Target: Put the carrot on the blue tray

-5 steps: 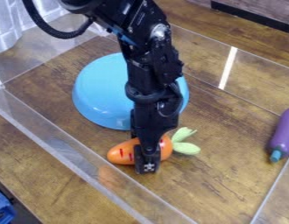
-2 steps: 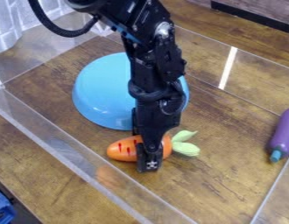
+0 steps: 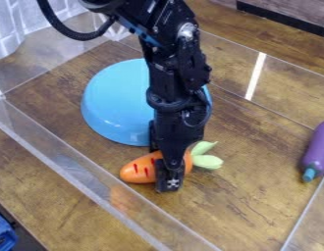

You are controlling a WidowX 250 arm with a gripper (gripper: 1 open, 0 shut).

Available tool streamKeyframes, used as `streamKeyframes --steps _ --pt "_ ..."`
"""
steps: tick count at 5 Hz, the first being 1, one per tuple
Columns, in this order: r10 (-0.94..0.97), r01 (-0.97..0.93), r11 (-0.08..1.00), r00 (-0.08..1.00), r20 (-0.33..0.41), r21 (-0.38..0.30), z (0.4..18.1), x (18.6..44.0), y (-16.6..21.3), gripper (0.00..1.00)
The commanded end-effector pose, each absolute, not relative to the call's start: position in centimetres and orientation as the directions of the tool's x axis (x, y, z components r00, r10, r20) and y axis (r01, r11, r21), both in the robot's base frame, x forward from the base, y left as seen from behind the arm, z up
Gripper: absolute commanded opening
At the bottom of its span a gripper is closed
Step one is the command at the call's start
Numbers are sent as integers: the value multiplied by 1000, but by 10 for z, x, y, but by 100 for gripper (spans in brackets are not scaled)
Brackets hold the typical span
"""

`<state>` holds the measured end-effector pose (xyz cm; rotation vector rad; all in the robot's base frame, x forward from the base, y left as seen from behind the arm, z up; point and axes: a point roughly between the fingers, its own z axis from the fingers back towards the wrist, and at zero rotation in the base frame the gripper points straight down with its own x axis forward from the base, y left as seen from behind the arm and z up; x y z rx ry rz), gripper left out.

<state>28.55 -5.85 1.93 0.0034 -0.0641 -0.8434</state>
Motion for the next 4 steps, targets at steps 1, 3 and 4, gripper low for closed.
streamKeyframes --steps 1,3,4 --pt "-729 729 684 680 77 43 27 294 -53 100" --pt "-726 725 688 685 64 32 26 295 -53 100" --pt "-724 724 689 687 59 27 25 295 -52 100"
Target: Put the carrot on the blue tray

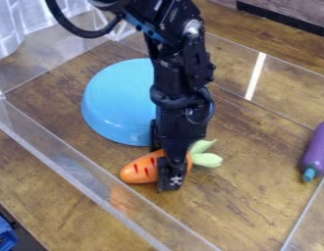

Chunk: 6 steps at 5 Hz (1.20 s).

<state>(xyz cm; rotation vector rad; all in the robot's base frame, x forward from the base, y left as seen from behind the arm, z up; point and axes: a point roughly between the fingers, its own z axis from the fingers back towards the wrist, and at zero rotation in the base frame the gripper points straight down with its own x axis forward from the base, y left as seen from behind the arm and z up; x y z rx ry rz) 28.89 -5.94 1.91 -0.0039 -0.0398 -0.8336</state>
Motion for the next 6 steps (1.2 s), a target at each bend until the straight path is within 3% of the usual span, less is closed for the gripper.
streamKeyframes --steps 1,3,4,6 --pt "-723 723 691 689 53 21 25 296 -52 100" --pt "-718 718 696 695 42 9 24 296 -50 100" --pt "-718 719 695 695 37 3 24 296 -50 0" --pt "-717 717 697 697 28 -9 23 297 -48 0"
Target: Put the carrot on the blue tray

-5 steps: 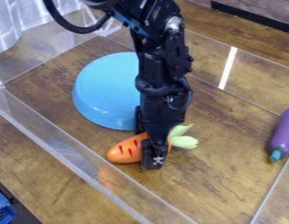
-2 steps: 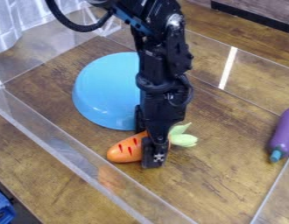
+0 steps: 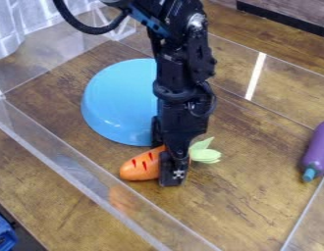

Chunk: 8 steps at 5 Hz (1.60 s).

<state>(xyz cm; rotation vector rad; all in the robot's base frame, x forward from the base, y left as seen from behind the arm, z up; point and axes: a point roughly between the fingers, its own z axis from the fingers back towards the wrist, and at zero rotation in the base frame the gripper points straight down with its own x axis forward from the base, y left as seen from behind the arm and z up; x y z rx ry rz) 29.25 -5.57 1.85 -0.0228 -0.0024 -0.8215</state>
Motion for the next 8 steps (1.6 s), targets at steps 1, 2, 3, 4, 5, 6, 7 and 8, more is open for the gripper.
streamKeyframes --steps 1,2,3,4,5,6,7,8 --pt "-717 717 697 697 24 -13 23 297 -48 0" --pt "-724 724 690 690 21 -11 23 298 -47 0" --pt "-731 731 683 683 18 -8 23 299 -46 0" --pt "-737 737 675 675 17 -7 23 300 -45 0" --pt "-744 744 668 668 16 -6 23 301 -44 0" --pt "-750 750 661 661 13 -4 22 302 -43 0" --pt "-756 756 655 655 10 -2 23 303 -42 0" --pt "-759 759 651 651 9 -2 23 304 -41 0"
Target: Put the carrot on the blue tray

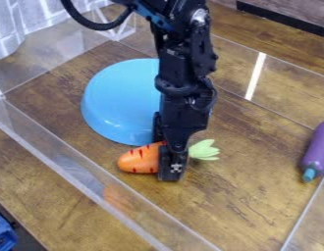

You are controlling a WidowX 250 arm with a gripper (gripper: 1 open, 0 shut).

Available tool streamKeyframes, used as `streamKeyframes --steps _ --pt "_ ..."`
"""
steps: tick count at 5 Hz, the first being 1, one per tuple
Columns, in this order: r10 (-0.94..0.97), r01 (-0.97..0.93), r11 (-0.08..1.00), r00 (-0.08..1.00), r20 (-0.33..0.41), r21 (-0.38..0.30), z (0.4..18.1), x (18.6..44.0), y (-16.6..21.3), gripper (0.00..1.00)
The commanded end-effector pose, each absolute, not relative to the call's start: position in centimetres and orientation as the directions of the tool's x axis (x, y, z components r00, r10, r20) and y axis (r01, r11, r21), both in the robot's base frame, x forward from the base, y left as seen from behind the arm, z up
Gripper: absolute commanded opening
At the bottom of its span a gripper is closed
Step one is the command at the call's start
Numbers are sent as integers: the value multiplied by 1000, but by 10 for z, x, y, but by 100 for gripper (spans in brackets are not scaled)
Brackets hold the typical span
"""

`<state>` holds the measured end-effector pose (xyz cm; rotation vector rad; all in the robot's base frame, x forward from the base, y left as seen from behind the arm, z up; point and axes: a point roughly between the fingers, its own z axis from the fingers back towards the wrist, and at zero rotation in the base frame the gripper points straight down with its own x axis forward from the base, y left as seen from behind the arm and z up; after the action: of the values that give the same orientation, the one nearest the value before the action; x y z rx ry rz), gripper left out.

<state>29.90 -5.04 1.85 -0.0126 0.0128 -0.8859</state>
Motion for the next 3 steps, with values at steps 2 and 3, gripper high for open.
streamKeyframes --steps 2,3 --pt "-764 764 646 646 6 -1 23 305 -39 0" --pt "-766 766 643 643 5 0 22 306 -39 0"
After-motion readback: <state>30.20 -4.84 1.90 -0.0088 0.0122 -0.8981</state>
